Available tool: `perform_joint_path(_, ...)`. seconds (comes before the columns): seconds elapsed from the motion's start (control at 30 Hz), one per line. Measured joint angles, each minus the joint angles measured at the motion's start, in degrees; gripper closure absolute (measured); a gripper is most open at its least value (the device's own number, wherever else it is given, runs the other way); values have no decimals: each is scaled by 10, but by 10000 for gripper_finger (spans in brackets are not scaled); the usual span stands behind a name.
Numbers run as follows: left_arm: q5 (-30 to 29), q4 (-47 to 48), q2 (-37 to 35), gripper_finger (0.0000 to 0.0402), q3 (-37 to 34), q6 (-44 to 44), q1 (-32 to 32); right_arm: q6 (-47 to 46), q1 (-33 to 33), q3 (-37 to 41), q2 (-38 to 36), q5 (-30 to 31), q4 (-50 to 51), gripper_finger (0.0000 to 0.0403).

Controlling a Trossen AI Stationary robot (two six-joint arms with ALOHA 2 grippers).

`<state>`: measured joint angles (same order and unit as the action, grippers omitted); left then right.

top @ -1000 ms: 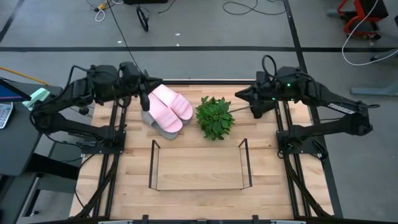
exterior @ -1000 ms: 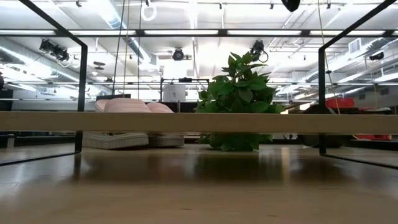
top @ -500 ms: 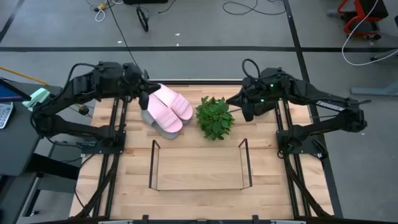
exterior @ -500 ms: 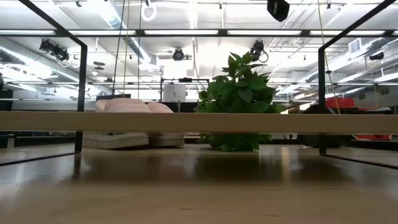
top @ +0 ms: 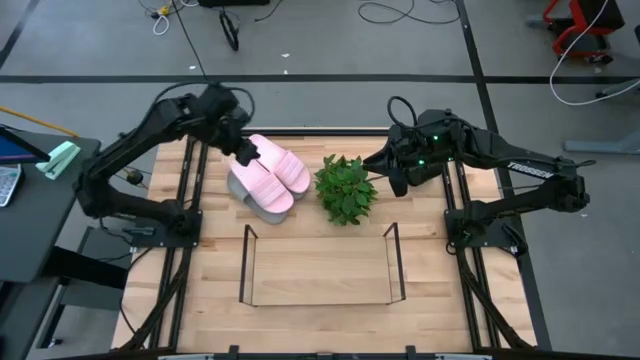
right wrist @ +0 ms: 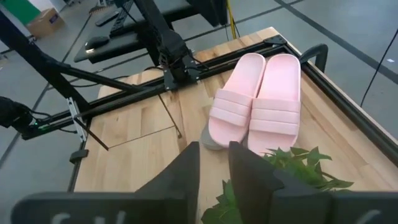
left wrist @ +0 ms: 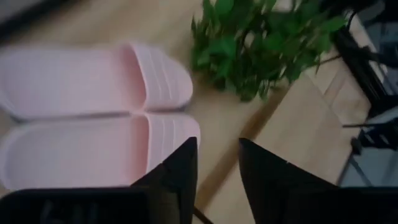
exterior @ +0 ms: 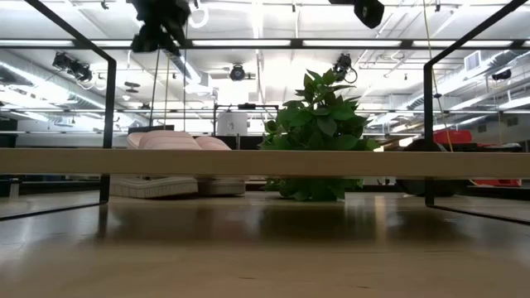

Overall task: Pick and place slides into the shelf
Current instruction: Put the left pink slipper on the shelf

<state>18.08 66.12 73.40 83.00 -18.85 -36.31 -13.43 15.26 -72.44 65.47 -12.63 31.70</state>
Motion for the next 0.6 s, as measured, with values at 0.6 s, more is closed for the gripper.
perform_joint_path(0.6, 82, 100, 199, 181, 0, 156, -32, 6, 0, 0, 2, 1, 0, 230)
